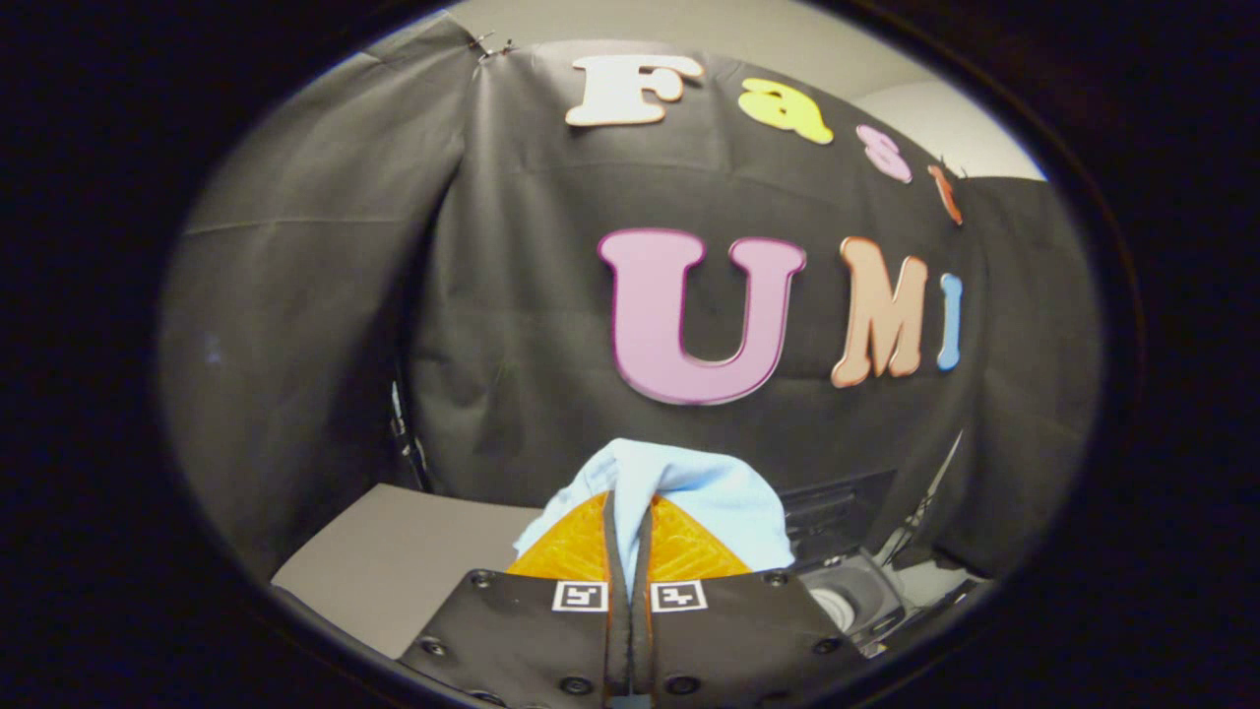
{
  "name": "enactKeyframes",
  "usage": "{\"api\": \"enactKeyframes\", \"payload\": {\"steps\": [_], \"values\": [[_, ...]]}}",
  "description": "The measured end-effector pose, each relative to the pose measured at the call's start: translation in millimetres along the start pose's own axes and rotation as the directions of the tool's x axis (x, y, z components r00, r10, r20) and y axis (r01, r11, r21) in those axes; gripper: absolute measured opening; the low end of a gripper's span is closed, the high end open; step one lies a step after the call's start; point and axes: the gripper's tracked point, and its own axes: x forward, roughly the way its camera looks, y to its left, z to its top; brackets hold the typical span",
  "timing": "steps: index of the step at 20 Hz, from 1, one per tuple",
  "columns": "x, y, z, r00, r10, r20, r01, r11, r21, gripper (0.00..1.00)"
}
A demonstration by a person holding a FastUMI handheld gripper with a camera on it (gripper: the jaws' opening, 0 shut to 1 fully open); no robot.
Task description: Put the clothes into the washing machine and then close the washing machine lid.
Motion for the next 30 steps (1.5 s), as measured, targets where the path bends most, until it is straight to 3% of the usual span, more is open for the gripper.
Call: {"api": "enactKeyframes", "payload": {"steps": [4,8,18,22,30], "values": [[3,-57,23,0.993,-0.089,0.08,0.086,0.995,0.041,0.01],[2,-102,25,0.983,-0.162,0.091,0.163,0.987,-0.001,0.02],[35,-166,-16,0.979,-0.179,0.094,0.185,0.981,-0.057,0.02],[53,-183,-61,0.984,-0.17,0.045,0.173,0.98,-0.098,0.02],[78,-193,-148,0.992,-0.125,-0.027,0.123,0.991,-0.061,0.02]]}}
